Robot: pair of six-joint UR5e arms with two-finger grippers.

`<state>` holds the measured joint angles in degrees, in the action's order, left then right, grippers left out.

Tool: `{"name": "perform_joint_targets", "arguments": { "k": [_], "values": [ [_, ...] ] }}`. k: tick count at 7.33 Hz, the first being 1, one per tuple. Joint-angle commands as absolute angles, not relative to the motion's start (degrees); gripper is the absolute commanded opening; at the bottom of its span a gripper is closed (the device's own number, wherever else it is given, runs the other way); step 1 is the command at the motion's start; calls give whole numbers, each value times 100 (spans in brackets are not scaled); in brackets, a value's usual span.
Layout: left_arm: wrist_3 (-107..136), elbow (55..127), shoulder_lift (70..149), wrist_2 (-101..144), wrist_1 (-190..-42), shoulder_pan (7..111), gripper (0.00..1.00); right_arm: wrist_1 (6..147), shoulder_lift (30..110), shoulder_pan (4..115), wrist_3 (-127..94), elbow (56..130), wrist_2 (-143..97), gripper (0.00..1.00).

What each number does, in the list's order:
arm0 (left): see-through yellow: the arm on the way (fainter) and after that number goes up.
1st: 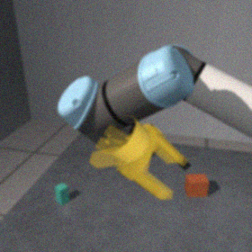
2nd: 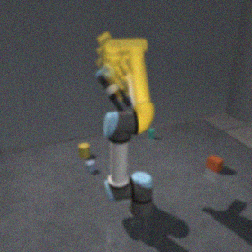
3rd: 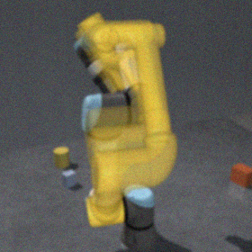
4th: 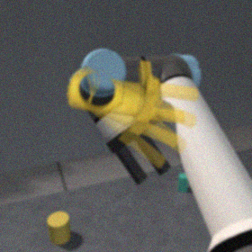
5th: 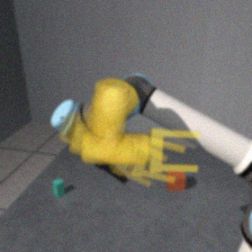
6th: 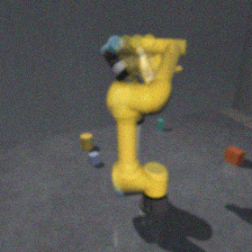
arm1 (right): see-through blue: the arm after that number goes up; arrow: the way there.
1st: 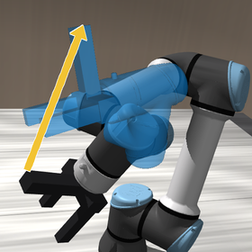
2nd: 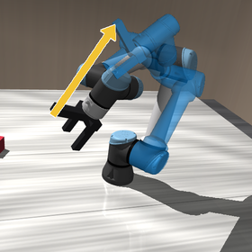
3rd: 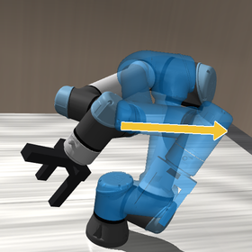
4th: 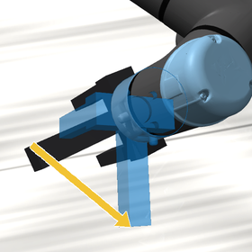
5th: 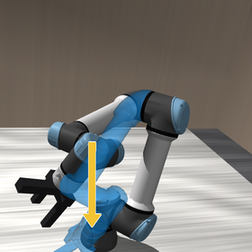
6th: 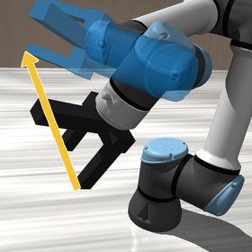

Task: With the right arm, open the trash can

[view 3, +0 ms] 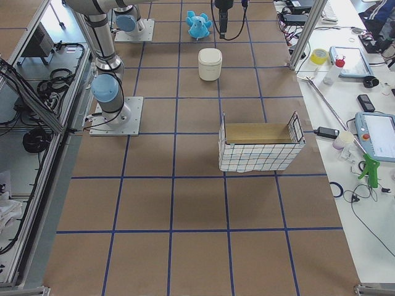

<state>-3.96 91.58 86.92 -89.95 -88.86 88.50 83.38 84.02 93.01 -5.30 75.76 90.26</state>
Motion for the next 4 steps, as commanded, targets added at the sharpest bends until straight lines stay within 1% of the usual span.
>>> {"name": "perform_joint_targets", "arguments": {
  "k": [1, 2, 3, 4],
  "values": [
    [-396, 9158, 8692, -8991, -8886, 8851, 100, 8341, 8402, 9325, -501, 7576, 9035, 100],
    [-396, 9158, 8692, -8991, -8886, 8851, 100, 8332, 8394, 9334, -527, 7576, 9026, 100],
    [-396, 9158, 8692, -8991, -8886, 8851, 100, 8358, 8367, 9334, -545, 7594, 9035, 94],
    [-396, 9158, 8692, -8991, -8886, 8851, 100, 8341, 8358, 9334, -580, 7585, 9026, 63]
  ]
}}
